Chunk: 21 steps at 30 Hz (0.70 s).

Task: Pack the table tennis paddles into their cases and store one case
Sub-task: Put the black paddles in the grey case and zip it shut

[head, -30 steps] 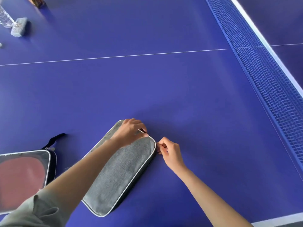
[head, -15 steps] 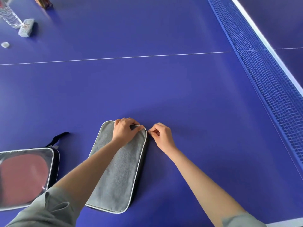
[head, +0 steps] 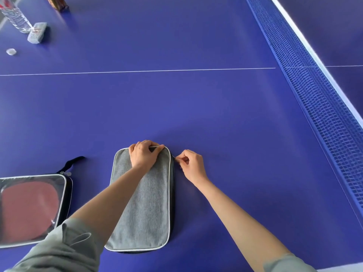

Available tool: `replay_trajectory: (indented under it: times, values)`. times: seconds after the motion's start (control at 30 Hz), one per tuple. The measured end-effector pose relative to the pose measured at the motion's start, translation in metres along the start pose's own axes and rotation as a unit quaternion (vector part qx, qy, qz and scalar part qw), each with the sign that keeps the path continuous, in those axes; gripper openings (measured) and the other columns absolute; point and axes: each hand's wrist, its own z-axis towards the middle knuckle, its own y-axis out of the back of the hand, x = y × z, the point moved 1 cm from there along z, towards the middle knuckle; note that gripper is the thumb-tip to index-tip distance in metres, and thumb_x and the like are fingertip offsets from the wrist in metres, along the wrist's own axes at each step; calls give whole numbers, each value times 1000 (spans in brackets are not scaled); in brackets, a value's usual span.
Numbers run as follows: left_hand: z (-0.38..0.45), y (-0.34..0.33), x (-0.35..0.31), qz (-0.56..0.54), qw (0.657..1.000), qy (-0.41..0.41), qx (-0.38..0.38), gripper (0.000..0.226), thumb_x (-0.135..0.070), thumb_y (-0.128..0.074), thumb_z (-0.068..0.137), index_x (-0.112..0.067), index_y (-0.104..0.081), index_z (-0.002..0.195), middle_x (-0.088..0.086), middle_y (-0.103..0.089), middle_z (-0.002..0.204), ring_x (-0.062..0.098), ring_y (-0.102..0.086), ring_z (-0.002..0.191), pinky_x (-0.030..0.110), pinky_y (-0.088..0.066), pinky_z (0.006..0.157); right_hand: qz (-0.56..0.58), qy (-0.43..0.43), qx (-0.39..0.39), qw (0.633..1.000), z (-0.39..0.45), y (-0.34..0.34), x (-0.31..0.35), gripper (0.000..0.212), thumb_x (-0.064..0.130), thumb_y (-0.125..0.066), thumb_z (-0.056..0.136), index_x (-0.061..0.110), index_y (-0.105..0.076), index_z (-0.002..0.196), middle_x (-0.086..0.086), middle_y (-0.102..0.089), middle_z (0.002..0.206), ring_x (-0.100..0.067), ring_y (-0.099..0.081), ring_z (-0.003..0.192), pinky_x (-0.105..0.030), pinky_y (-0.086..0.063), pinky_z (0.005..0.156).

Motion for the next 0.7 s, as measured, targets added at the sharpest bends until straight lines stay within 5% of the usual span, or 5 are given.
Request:
replay_trajectory:
  times: [0.13,0.23,0.3,0.5,0.7]
  values:
    - [-4,11,2,-31,999,-16,8,22,-52,-65,79,-30,-64,78,-15,-67,87,7,-56,93,27,-20,96,86,-80,17,993,2,2,-4,7,8,-67,84,4,-69,79,-8,-71,76,-11,-63,59,-20,-54,62]
    - [-19,6,-8,73,995,-32,62,56,-77,-62,59,-32,-61,93,-12,-57,97,14,-41,112,41,-2,111,167,-133,22,977,7,3,-6,5,8,-66,86,5,-70,86,-7,-71,82,-8,-68,66,-18,-55,68]
    - [-30,-3,-15,137,985,-66,86,68,-76,-63,57,-30,-54,107,-7,-50,107,20,-34,121,50,7,113,150,-139,22,979,11,2,-6,5,8,-66,86,6,-70,86,-7,-71,81,-8,-68,64,-15,-54,66]
    - [-35,-8,-14,212,969,-114,49,56,-66,-53,68,-32,-53,113,-4,-51,110,25,-41,114,53,-8,112,29,-54,65,996,11,10,-7,7,5,-69,82,0,-72,87,-15,-72,76,-12,-62,54,-10,-51,61]
    - [-37,-10,-11,205,970,-132,4,42,-66,-46,77,-40,-57,107,-6,-53,104,23,-46,110,54,-9,112,-64,11,69,995,3,5,-4,10,4,-62,86,-3,-64,78,-17,-68,76,-27,-63,68,-33,-50,67]
